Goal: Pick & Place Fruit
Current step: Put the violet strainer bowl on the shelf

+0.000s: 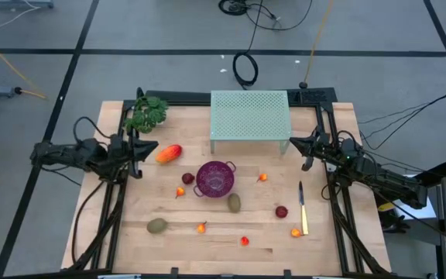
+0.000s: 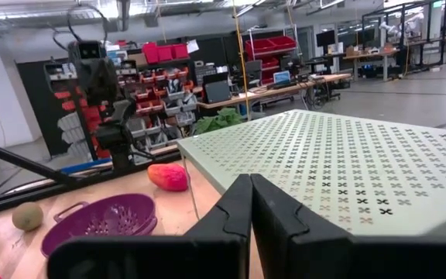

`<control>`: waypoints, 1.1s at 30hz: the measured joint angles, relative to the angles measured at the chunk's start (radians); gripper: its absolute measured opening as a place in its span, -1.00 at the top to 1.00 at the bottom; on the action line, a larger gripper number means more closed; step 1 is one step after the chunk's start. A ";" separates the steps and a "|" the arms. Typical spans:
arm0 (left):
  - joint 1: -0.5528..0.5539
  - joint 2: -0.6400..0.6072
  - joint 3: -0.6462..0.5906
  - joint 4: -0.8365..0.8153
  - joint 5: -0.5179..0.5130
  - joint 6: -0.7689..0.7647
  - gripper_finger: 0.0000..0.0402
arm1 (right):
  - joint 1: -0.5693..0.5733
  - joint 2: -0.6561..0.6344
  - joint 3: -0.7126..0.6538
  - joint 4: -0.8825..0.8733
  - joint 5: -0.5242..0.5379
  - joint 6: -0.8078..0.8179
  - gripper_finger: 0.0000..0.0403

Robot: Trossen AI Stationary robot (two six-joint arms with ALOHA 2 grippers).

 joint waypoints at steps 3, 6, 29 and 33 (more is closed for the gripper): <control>0.000 0.126 0.107 -0.077 -0.019 -0.002 0.89 | 0.000 0.000 0.000 0.000 0.000 0.000 1.00; 0.000 0.262 0.215 -0.142 -0.058 -0.005 0.89 | 0.000 0.000 0.000 0.000 0.000 0.000 1.00; 0.208 0.871 0.732 -0.799 0.124 -0.468 0.89 | 0.000 0.000 0.000 -0.001 0.000 0.000 1.00; 0.273 0.918 0.733 -0.799 0.198 -0.532 0.89 | 0.000 0.000 0.000 -0.002 -0.003 0.000 1.00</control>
